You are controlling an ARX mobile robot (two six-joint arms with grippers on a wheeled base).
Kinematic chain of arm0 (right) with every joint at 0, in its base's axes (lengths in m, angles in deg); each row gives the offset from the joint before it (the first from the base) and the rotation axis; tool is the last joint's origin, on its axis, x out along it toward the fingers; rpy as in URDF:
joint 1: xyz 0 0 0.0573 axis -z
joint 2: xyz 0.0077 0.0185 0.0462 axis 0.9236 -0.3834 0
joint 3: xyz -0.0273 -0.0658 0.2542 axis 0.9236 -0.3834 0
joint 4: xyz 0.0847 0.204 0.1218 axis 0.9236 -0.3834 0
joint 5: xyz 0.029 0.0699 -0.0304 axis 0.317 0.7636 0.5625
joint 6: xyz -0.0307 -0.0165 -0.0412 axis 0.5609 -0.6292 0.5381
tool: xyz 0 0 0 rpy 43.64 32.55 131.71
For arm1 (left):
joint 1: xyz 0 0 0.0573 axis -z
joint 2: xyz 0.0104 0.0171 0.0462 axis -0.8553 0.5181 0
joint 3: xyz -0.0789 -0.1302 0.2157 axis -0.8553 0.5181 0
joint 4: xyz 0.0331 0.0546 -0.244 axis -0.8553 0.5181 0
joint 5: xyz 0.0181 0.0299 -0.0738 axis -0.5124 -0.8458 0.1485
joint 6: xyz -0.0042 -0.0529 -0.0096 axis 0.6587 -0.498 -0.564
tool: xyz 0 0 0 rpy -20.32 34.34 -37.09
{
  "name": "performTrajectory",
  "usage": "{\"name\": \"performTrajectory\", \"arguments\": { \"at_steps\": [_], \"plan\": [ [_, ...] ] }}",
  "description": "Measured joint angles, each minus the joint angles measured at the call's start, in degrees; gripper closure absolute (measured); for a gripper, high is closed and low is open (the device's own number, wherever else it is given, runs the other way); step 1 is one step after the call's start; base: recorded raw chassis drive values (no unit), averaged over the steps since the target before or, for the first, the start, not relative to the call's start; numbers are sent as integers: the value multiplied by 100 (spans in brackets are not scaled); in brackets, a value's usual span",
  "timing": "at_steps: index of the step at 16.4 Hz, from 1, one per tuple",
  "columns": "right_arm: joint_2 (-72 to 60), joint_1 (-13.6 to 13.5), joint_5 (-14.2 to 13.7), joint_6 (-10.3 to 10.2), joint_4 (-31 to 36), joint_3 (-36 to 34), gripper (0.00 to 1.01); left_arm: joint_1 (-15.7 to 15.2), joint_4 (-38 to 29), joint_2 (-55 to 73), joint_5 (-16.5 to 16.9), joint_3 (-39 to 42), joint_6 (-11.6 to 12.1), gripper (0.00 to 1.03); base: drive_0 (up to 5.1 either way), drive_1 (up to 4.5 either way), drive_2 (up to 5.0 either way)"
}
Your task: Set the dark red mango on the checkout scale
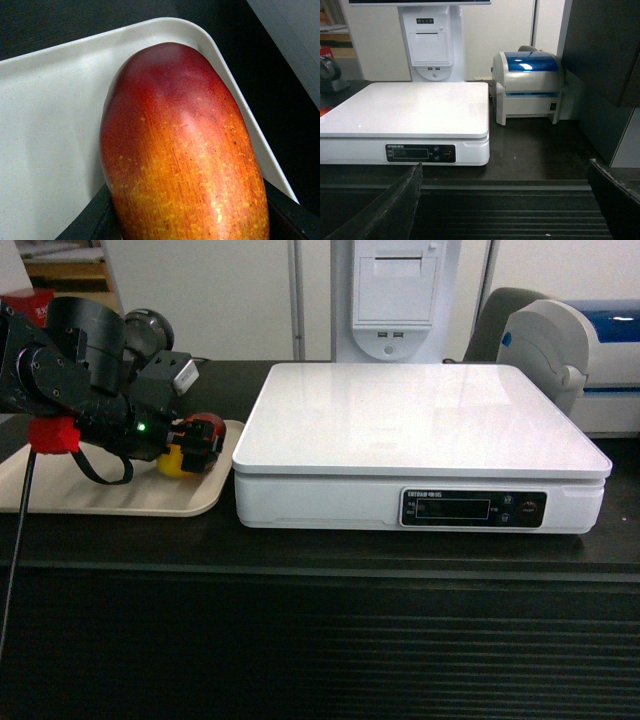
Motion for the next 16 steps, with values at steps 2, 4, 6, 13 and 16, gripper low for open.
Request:
{"name": "performTrajectory", "arguments": {
  "at_steps": [2, 4, 6, 13, 16],
  "plan": [
    [0, 0, 0, 0, 0, 0, 3, 17, -129, -264, -66, 264, 7, 43, 0, 0, 0],
    [0, 0, 0, 0, 0, 0, 3, 96, -323, -811, -153, 463, 9, 43, 0, 0, 0],
    [0, 0, 0, 0, 0, 0, 3, 306, -501, -1375, -208, 498, 0, 43, 0, 0, 0],
    [0, 0, 0, 0, 0, 0, 3, 2100, -190, -1486, -507, 33, -310, 43, 0, 0, 0],
    [0, 0, 0, 0, 0, 0, 3, 2542, 286, -837, -826, -737, -743, 43, 0, 0, 0]
  ]
}}
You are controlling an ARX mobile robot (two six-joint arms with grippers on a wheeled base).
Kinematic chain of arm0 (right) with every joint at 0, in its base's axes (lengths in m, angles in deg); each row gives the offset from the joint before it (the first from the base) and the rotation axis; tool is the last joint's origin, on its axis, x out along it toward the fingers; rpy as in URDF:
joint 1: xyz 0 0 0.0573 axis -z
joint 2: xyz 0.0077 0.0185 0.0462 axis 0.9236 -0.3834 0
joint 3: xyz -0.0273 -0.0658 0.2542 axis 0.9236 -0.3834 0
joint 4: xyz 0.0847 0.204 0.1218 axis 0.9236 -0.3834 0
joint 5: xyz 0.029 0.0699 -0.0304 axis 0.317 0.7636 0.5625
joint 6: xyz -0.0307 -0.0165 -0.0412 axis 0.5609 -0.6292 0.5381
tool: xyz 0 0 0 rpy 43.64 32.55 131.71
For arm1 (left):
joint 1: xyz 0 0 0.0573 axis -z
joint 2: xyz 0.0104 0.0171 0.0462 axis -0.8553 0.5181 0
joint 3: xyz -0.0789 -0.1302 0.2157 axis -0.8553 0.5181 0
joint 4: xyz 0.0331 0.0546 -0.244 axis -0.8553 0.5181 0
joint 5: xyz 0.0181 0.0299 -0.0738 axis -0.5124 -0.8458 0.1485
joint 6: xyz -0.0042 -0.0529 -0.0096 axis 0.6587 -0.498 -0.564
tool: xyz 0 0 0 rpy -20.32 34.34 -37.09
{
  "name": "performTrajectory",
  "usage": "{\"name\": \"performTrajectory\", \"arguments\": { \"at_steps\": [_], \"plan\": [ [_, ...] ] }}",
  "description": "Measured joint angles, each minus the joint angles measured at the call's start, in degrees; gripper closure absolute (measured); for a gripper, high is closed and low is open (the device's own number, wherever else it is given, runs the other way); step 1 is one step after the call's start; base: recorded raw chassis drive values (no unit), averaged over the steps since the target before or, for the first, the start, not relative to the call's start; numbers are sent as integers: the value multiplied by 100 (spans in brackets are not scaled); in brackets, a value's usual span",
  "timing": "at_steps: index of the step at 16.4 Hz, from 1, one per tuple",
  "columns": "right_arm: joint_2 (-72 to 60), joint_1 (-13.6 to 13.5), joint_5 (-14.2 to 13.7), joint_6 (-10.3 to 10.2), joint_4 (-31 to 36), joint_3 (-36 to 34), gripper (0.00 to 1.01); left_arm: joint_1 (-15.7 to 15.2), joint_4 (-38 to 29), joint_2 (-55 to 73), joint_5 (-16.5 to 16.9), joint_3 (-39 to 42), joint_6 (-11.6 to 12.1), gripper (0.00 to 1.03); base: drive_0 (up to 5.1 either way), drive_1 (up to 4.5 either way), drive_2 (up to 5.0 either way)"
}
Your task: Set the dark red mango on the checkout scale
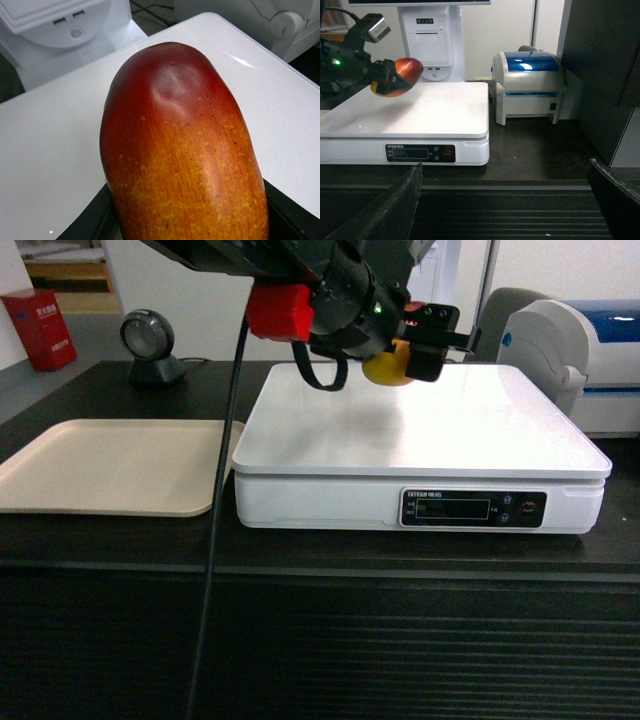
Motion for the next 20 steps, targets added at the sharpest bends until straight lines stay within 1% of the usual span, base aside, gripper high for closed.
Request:
{"name": "performTrajectory", "arguments": {
  "at_steps": [1, 3, 5, 7, 8, 9, 10, 13, 14, 15, 16, 18, 19, 20],
  "plan": [
    [0, 0, 0, 0, -2, 0, 3, 76, 188, 243, -116, -275, -153, 43, 0, 0, 0],
    [0, 0, 0, 0, 0, 0, 3, 177, 669, 754, -339, -901, -531, 44, 0, 0, 0],
    [0, 0, 0, 0, -2, 0, 3, 234, 1005, 1102, -592, -1480, -791, 44, 0, 0, 0],
    [0, 0, 0, 0, 0, 0, 3, 251, 1252, 1244, -754, -1803, -951, 44, 0, 0, 0],
    [0, 0, 0, 2, -2, 0, 3, 278, 1320, 1322, -778, -1923, -1054, 44, 0, 0, 0],
    [0, 0, 0, 0, 0, 0, 3, 278, 1370, 1342, -778, -1982, -1093, 44, 0, 0, 0],
    [0, 0, 0, 0, 0, 0, 3, 286, 1379, 1344, -772, -1982, -1132, 35, 0, 0, 0],
    [0, 0, 0, 0, 0, 0, 3, 315, 1250, 1344, -732, -1991, -1123, 3, 0, 0, 0],
    [0, 0, -2, 0, 0, 0, 3, 315, 1152, 1338, -734, -1980, -1123, 5, 0, 0, 0],
    [0, 0, 0, 0, 0, 0, 3, 308, 868, 1248, -789, -1829, -1099, 5, 0, 0, 0],
    [0, 0, 0, 0, 0, 0, 3, 306, 498, 1019, -916, -1506, -1005, 5, 0, 0, 0],
    [0, 0, 0, 0, 0, 0, 3, 275, -494, 332, -955, -787, -704, 5, 0, 0, 0],
    [0, 0, 0, 0, -2, 0, 3, 245, -1062, -142, -870, -385, -586, 5, 0, 0, 0],
    [0, 0, -2, 0, 0, 0, 3, 179, -1786, -737, -603, 140, -455, 5, 0, 0, 0]
  ]
}}
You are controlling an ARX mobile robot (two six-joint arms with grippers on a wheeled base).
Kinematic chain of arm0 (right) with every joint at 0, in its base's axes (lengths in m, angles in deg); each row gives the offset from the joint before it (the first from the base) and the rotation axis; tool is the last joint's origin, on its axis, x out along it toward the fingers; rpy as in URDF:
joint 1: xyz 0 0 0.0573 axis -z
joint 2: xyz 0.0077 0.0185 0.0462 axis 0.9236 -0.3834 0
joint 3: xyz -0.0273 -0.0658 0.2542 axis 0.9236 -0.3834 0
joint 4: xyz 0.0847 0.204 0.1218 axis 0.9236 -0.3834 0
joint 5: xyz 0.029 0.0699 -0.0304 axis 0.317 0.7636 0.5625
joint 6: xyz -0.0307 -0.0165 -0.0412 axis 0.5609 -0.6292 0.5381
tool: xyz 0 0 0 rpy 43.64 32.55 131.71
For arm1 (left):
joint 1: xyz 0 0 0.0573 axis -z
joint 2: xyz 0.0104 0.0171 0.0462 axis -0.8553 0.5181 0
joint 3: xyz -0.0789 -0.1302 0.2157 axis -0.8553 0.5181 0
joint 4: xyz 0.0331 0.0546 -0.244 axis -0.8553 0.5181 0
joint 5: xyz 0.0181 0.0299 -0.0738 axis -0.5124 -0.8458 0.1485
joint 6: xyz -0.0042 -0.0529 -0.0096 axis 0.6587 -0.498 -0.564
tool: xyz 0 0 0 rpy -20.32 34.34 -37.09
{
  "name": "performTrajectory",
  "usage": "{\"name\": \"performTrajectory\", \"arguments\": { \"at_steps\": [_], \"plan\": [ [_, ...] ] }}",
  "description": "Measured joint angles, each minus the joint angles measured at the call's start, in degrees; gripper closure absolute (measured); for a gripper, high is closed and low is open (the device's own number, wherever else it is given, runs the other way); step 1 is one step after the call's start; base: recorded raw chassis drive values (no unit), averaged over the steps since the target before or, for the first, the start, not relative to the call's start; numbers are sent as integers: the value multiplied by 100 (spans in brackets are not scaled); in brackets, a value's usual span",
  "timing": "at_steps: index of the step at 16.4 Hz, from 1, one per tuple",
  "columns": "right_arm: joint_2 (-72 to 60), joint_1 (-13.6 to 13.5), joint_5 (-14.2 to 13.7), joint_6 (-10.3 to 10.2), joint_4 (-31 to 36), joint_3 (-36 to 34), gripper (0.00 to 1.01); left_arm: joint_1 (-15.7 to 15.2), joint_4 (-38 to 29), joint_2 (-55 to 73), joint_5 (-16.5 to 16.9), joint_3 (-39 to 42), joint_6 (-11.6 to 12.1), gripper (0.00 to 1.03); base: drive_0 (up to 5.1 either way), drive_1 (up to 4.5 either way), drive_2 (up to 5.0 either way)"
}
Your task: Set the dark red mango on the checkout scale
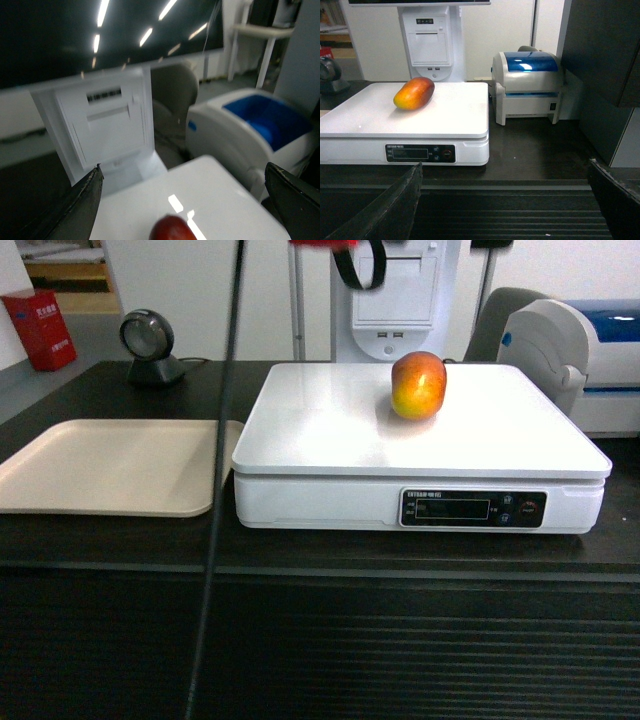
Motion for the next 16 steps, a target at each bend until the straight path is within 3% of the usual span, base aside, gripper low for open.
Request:
{"name": "performTrajectory", "arguments": {
  "at_steps": [2, 4, 6, 8, 9, 10, 11, 12, 15, 16],
  "plan": [
    [0, 0, 2, 0, 0, 0, 3, -240, -1141, -1075, 173, 1152, 55, 5, 0, 0, 0],
    [0, 0, 2, 0, -2, 0, 3, -708, -1773, -1884, 203, 2400, 48, 5, 0, 0, 0],
    [0, 0, 0, 0, -2, 0, 3, -1248, -1919, -2710, 400, 3464, 2, 5, 0, 0, 0],
    [0, 0, 2, 0, 0, 0, 3, -1554, -1976, -3799, 734, 4308, 39, 6, 0, 0, 0],
    [0, 0, 2, 0, 2, 0, 3, -1652, -1104, -4400, -125, 4590, 22, 17, 0, 0, 0],
    [0, 0, -2, 0, -4, 0, 3, -1932, -861, -5014, -433, 5327, 22, 30, 0, 0, 0],
    [0, 0, 0, 0, 0, 0, 3, -2361, -1036, -5515, -409, 6148, 13, 45, 0, 0, 0],
    [0, 0, 2, 0, 2, 0, 3, -2498, -1257, -5821, -402, 6666, -7, 57, 0, 0, 0],
    [0, 0, 0, 0, -2, 0, 3, -2531, -1655, -6489, -122, 7801, -4, 95, 0, 0, 0],
    [0, 0, 2, 0, 0, 0, 3, -2616, -1716, -6690, -68, 8105, 0, 101, 0, 0, 0]
  ]
}}
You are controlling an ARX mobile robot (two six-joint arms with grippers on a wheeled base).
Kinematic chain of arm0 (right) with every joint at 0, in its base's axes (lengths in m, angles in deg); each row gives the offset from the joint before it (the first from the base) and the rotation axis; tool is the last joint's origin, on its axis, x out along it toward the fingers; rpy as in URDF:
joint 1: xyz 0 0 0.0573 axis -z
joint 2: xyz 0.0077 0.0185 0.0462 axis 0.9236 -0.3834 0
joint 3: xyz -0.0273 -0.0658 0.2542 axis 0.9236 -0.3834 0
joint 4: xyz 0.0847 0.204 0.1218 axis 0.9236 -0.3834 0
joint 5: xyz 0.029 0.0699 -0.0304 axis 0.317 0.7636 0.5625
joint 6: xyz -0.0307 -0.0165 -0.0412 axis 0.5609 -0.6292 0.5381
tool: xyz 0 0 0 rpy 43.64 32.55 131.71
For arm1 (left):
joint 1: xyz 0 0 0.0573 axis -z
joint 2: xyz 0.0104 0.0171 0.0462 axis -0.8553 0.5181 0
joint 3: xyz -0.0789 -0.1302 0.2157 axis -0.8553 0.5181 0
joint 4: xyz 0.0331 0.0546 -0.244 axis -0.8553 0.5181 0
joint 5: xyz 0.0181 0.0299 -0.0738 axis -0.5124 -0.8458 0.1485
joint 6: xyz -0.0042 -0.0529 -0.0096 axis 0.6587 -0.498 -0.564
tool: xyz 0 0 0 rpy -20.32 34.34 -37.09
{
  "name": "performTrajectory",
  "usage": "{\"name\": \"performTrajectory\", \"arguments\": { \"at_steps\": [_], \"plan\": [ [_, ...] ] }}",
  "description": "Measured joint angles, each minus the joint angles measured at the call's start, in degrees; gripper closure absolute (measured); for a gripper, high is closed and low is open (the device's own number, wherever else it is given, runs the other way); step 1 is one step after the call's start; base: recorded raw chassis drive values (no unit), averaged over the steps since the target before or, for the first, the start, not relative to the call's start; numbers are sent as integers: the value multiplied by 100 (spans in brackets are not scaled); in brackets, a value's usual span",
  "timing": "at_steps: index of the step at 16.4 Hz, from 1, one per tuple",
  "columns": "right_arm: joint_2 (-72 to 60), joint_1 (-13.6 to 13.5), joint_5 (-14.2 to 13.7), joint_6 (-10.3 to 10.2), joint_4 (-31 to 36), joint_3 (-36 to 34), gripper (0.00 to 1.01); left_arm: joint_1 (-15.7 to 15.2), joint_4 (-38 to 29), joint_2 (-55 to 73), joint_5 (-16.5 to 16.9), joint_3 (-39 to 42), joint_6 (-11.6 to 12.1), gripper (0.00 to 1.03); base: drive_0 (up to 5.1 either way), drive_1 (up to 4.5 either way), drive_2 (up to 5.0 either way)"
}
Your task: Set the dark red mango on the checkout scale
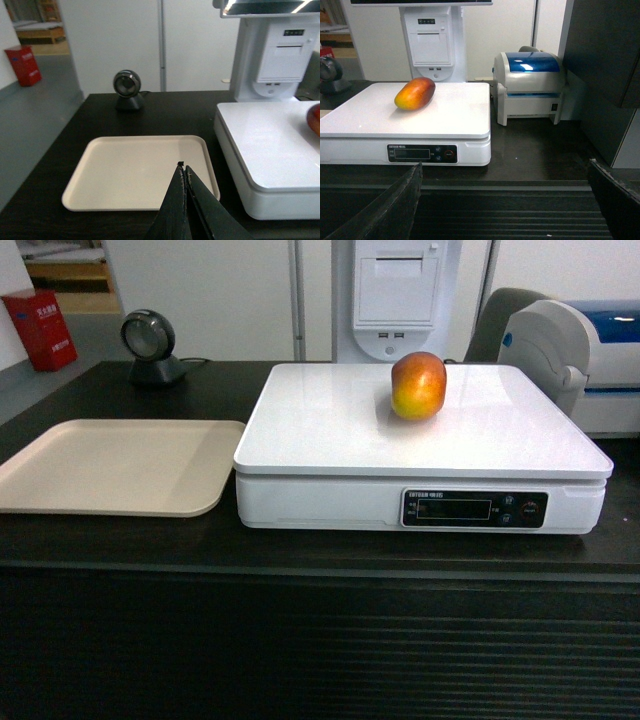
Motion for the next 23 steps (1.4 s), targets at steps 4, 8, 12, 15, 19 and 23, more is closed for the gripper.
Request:
{"name": "performTrajectory", "arguments": {
  "at_steps": [4, 8, 12, 15, 19, 23],
  "plan": [
    [0, 0, 0, 0, 0, 0, 3, -321, -37, -758, 354, 791, -7, 101, 0, 0, 0],
    [0, 0, 0, 0, 0, 0, 3, -326, 138, -1307, 341, 1174, -7, 101, 0, 0, 0],
    [0, 0, 0, 0, 0, 0, 3, -326, 444, -1891, 343, 1453, -7, 101, 0, 0, 0],
    [0, 0, 0, 0, 0, 0, 3, -326, 734, -2328, 341, 1615, -7, 101, 0, 0, 0],
    [0, 0, 0, 0, 0, 0, 3, -326, 787, -2839, 341, 1875, -7, 101, 0, 0, 0],
    [0, 0, 0, 0, 0, 0, 3, -326, 1405, -3405, 343, 1899, -7, 101, 0, 0, 0]
  ]
}}
